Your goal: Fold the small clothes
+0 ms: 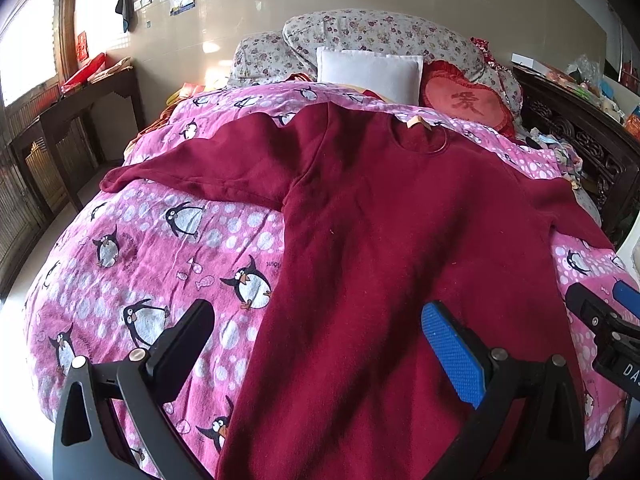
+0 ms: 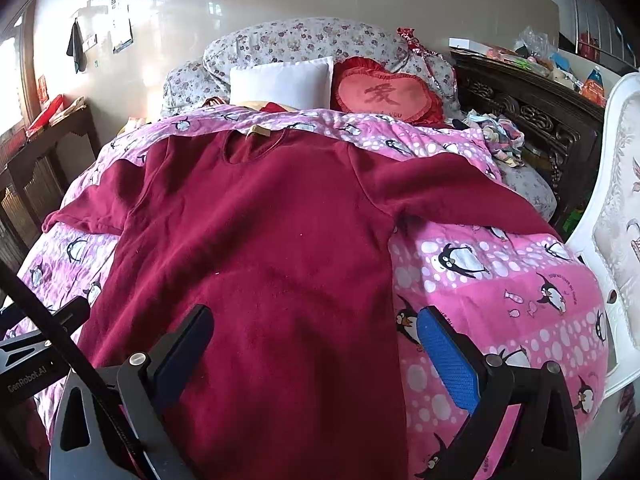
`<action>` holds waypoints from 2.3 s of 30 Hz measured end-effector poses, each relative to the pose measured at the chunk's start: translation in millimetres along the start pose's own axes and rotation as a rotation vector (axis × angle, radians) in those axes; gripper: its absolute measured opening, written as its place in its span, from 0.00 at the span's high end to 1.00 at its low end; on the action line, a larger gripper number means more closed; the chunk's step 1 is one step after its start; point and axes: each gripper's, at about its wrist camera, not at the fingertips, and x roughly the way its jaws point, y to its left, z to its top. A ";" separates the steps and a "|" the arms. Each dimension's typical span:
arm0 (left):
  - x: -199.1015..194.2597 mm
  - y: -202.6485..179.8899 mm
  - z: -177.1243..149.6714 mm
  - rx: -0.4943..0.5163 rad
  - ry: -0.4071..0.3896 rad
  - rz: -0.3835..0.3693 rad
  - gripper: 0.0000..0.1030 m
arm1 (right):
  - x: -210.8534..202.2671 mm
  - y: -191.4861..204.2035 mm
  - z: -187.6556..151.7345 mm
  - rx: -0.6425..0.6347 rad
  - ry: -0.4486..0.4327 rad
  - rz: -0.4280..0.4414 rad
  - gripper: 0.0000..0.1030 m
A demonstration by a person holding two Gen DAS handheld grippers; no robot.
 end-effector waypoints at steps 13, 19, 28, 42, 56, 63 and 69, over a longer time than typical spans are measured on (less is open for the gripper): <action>8.2 1.1 1.7 -0.004 0.004 0.010 0.00 | 7.3 6.5 3.1 -0.013 0.007 0.011 0.00; 18.5 9.5 5.7 -0.020 0.018 0.024 0.00 | 13.0 15.3 8.1 -0.017 0.011 0.046 0.00; 28.0 24.4 17.4 -0.040 0.018 0.043 0.00 | 30.8 38.6 19.4 -0.044 0.022 0.070 0.00; 61.3 153.1 78.0 -0.346 0.038 0.096 0.00 | 100.5 110.4 71.8 -0.108 0.081 0.217 0.14; 161.7 306.3 115.2 -0.771 0.163 0.094 0.00 | 143.7 145.6 80.9 -0.194 0.118 0.240 0.14; 201.7 320.3 133.6 -0.851 0.103 0.100 0.25 | 155.3 142.6 82.6 -0.200 0.136 0.229 0.14; 176.9 293.2 167.3 -0.658 0.057 0.078 0.92 | 156.8 130.5 87.9 -0.166 0.130 0.232 0.14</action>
